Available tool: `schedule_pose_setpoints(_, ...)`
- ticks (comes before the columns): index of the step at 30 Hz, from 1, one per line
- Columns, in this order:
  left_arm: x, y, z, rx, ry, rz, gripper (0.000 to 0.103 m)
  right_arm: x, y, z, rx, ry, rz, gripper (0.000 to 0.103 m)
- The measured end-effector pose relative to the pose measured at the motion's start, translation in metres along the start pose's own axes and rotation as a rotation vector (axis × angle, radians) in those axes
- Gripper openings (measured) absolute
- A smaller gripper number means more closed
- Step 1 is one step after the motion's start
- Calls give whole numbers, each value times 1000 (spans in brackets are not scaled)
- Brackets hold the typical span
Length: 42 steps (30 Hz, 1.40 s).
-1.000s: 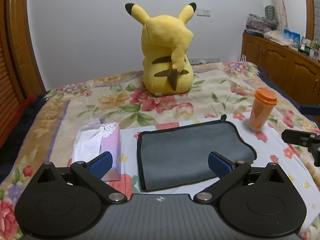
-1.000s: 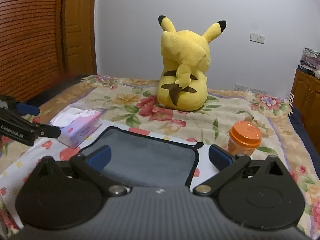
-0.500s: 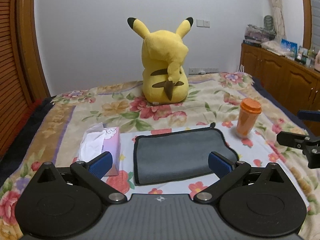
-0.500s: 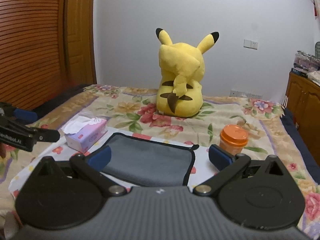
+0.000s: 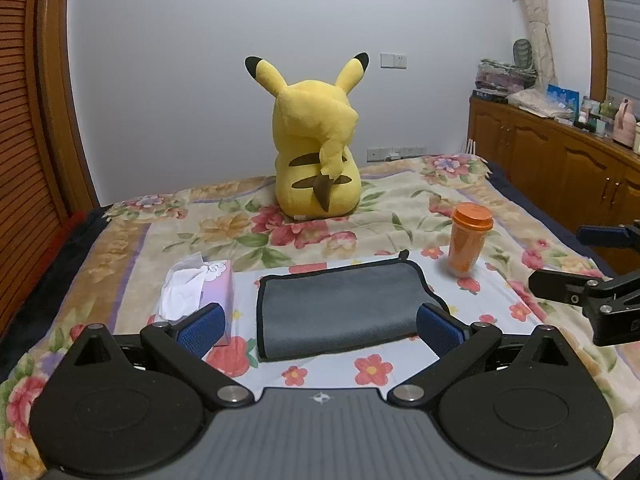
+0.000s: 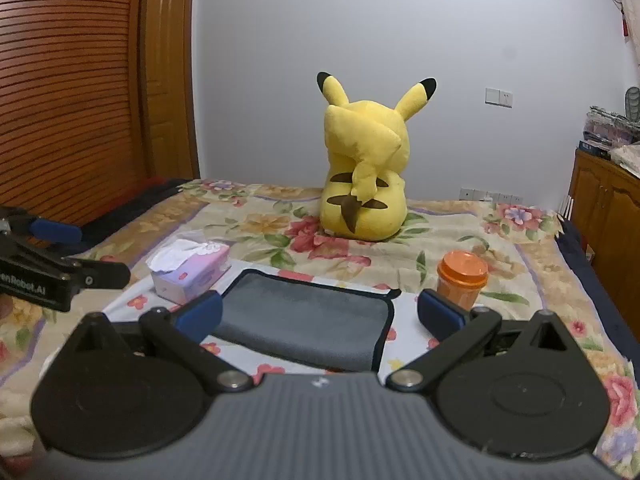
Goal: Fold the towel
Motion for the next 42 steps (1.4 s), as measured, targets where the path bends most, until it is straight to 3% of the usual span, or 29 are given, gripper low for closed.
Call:
schedule_pose_setpoints(21, 64, -40, -30, 14, 40, 21, 103, 60, 2, -30, 41, 41, 55, 103)
schedule_pose_setpoints(31, 100, -52, -24, 29, 92, -32, 103, 84, 0, -33, 49, 55, 69, 103)
schedule_pose_setpoints(42, 117, -58, -18, 29, 108, -52, 103, 109, 0, -34, 64, 84, 62, 103)
Point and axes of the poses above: each gripper's, at about its wrist camera, not at the fingertips, and z roughly the way its jaws point, y to its left, x to its underside, the point moved 5 cm from there along z, roughly the way its jaws point, and after that the axes turned 12 degrees about z, right-handed, at the moved point
